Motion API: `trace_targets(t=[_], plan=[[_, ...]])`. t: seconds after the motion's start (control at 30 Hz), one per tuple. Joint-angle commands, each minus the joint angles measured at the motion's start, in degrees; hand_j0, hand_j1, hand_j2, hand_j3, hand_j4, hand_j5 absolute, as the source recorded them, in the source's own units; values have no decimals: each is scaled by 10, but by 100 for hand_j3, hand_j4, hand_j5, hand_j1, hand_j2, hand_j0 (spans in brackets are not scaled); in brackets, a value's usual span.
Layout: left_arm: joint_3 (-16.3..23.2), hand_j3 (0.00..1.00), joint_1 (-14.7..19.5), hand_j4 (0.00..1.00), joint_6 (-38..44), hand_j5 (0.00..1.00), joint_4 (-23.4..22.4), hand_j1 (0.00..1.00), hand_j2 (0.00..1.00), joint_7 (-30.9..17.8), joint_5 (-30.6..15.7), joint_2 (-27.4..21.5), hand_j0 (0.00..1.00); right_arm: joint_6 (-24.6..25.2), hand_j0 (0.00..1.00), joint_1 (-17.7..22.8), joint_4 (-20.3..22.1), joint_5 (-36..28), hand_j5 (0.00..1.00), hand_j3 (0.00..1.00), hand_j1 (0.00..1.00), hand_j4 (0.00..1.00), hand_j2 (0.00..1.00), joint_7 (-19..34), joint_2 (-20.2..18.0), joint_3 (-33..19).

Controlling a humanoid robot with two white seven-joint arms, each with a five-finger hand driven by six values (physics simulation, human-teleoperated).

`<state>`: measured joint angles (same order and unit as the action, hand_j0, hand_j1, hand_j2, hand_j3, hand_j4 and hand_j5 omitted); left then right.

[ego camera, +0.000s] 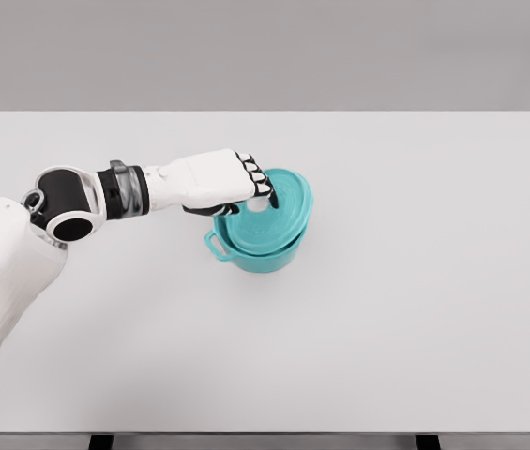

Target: Cover the pot with left arm

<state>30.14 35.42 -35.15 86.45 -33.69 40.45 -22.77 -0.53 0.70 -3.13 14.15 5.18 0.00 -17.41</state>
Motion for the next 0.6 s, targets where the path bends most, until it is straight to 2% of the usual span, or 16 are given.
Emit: trace_targets(t=[0.0,0.57], plan=[[1,73,0,73,2,73,7,73,73,0,-2,-1,73,0,100,0,0,0,100,100,100,100,100,0,0,0],[4,78,7,78,2,78,14,78,78,0,-3,-3,78,0,100,-1,1,0,100,100,100,100,100,0,0,0]])
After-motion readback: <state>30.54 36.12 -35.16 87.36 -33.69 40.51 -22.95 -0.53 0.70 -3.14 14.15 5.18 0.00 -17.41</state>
